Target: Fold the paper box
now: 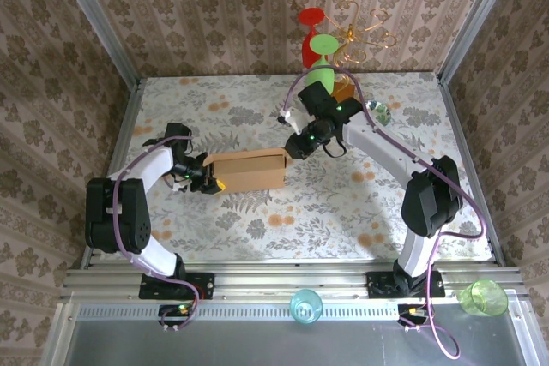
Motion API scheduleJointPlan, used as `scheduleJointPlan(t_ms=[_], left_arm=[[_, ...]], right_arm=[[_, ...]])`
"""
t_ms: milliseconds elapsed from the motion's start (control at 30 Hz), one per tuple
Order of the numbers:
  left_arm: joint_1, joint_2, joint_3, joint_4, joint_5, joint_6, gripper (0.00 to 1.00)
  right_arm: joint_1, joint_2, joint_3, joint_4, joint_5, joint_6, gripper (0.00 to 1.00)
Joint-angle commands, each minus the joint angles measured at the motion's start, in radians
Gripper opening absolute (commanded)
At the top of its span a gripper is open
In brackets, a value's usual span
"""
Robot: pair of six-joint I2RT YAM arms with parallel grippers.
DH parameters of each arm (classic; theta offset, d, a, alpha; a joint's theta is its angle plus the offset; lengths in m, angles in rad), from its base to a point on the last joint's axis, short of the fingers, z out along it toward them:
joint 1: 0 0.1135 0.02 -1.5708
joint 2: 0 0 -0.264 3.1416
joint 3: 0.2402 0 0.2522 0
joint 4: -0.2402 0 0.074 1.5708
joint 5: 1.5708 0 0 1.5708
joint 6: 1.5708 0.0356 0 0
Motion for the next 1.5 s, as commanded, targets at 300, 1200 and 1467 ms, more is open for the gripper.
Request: scheduleJointPlan(t_ms=[300,1200,1467], left_arm=[[0.007,0.014,-0.031,-0.023,-0.08,-0.094,0.08],[0.009,0.027,-0.069,0.049,-0.088,-0.189,0.04],[0.012,0.032,-0.063,0.06,-0.081,-0.188,0.04]], right_arm=[[0.038,0.0,0.017,-0.01,0.098,0.13,0.0],[0.104,-0.091,-0.206,0.208,0.269,0.685,0.0],[0.129,-0.124,-0.323,0.277,0.336,0.667,0.0]])
